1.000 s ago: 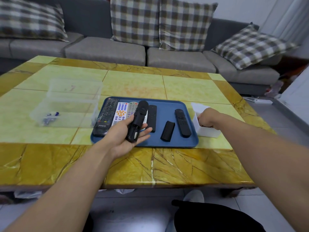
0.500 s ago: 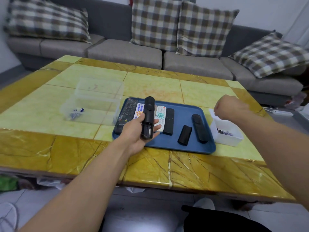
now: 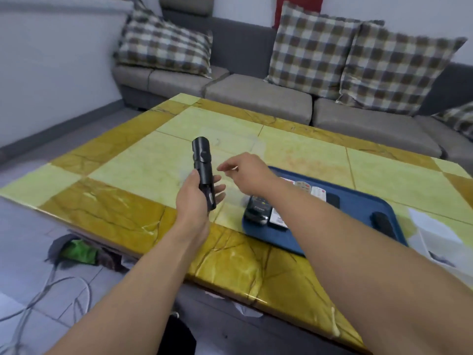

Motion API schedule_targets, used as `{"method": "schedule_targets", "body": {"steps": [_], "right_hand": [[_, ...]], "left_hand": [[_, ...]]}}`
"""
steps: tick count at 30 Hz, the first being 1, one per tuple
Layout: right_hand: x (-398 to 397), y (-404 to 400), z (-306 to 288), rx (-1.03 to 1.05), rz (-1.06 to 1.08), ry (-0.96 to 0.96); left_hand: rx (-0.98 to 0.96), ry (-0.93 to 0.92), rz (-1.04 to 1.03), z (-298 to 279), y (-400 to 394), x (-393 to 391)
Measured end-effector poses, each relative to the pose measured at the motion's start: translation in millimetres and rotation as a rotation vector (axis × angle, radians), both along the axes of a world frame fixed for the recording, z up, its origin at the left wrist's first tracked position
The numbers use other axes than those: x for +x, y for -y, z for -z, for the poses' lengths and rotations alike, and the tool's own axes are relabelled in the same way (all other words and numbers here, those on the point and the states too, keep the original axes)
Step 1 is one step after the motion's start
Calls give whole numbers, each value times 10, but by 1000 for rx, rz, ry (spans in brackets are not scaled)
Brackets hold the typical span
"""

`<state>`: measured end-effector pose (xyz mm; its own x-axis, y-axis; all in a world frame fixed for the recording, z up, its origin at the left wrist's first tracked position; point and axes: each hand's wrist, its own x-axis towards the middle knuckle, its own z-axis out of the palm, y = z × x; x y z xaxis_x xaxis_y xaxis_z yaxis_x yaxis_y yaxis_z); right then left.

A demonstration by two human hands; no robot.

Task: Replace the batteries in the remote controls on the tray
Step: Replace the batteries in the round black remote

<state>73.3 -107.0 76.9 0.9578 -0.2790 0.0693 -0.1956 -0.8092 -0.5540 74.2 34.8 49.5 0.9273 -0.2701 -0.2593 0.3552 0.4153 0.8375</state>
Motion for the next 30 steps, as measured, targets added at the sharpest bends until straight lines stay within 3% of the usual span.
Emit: {"method": "schedule_targets", "body": {"steps": [5,9,14,20,25,30], "right_hand": [[686,-274,223,205,-52,-151],[951,-261,267,3,-194,-342],[1108,-205,197,-191,-288,-509],[1026,-107,215,-268,-225,-514],[926,-80,183,-453,-211,-532],[772,8,40,-292,-169,-383]], "left_hand": [[-70,-101,-161,3,-268,406],[-109,-244,-232,-53,-313,518],[-108,-267,-239,-60,-254,531],[-86,-240,-196,-79,-236,439],[-92,-249,-158,-89,-221,378],[-71,-216,-142,-96,-187,298]]}}
